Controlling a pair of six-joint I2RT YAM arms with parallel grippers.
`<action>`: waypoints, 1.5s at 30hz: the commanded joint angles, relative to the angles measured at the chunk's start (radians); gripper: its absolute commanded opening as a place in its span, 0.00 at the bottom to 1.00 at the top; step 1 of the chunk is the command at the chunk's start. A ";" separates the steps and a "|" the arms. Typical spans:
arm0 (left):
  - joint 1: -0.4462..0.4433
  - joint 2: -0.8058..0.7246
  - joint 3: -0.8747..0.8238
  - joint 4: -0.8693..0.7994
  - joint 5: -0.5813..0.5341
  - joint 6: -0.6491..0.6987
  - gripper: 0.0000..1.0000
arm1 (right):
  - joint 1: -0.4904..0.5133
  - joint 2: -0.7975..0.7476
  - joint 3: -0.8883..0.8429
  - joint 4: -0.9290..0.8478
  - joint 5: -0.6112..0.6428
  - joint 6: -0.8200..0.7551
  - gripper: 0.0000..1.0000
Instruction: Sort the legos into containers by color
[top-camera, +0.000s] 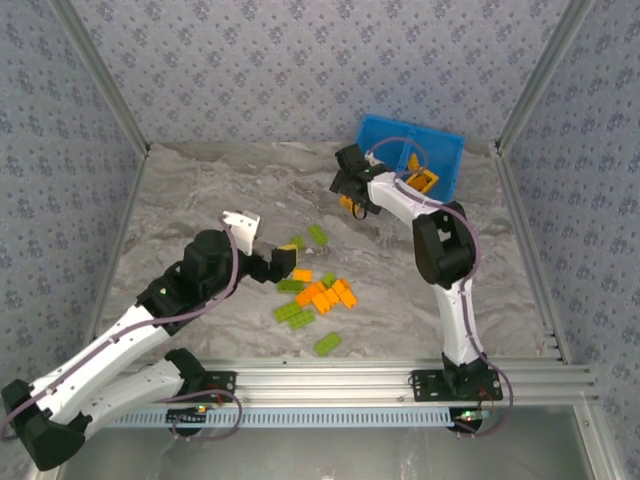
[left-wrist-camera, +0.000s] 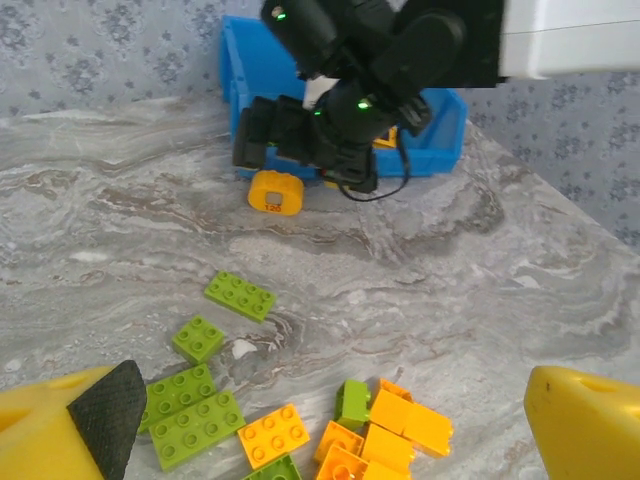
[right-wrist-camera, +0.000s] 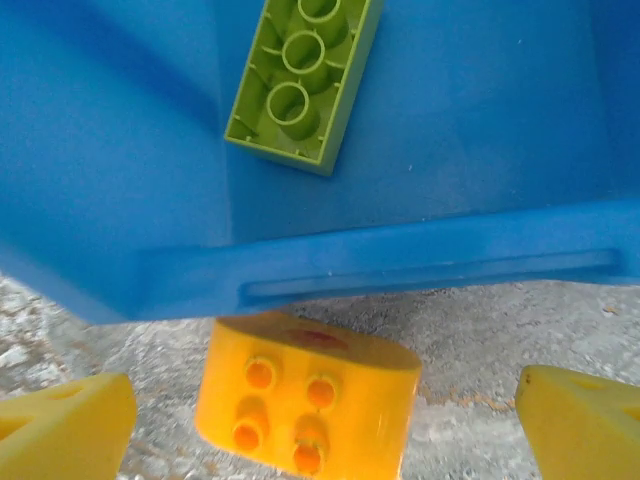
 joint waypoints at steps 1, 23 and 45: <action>-0.004 -0.028 -0.019 0.008 0.074 0.059 0.99 | -0.004 0.051 0.059 -0.056 0.029 0.013 1.00; -0.004 -0.012 -0.025 0.017 0.030 0.052 0.99 | 0.002 -0.207 -0.267 0.063 -0.033 -0.086 0.51; -0.008 0.028 0.016 0.003 0.044 0.012 0.99 | -0.332 -0.199 -0.145 0.093 -0.004 -0.409 0.51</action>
